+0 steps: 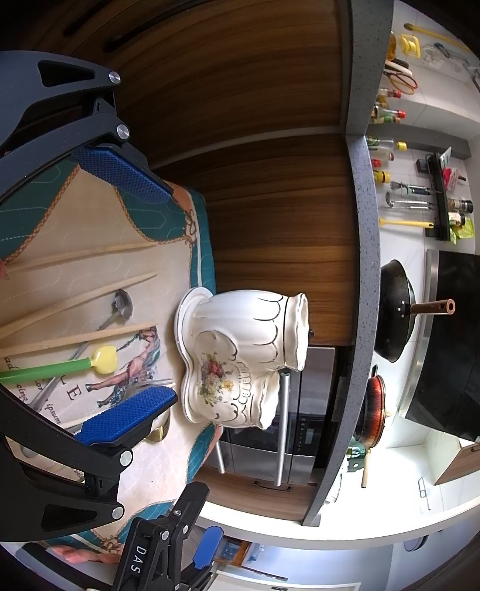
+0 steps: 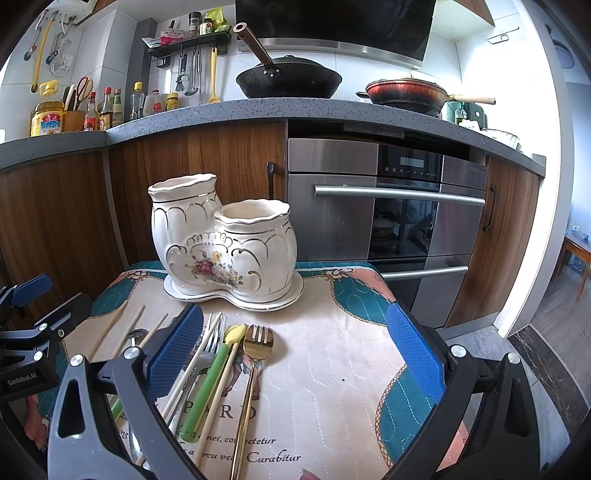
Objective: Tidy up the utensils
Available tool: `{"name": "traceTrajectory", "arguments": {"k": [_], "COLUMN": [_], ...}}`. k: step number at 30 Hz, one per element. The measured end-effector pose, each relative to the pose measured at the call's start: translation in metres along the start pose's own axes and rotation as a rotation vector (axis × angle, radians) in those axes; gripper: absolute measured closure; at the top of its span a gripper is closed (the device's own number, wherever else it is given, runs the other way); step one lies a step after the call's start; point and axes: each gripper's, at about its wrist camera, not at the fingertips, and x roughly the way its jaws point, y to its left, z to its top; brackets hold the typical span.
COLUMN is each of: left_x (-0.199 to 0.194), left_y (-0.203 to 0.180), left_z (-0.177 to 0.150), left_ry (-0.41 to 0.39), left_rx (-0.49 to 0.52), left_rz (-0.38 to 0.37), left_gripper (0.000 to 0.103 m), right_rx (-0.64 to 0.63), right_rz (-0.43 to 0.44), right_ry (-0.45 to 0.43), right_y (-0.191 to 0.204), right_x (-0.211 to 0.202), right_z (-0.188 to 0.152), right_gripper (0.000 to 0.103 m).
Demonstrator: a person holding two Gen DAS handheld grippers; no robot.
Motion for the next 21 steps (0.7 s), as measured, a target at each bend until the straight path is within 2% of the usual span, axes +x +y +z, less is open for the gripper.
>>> {"name": "traceTrajectory", "arguments": {"k": [21], "left_x": [0.0009], "left_y": [0.0003], "left_z": [-0.0025], "left_ry": [0.005], "left_rx": [0.004], "left_rz": [0.005], "left_gripper": [0.005], "right_rx": [0.001], "right_rz": [-0.001], "right_ry": [0.007], "right_y": [0.0001], "right_x": [0.0027], "right_z": [-0.0021], "right_gripper": [0.005]}}
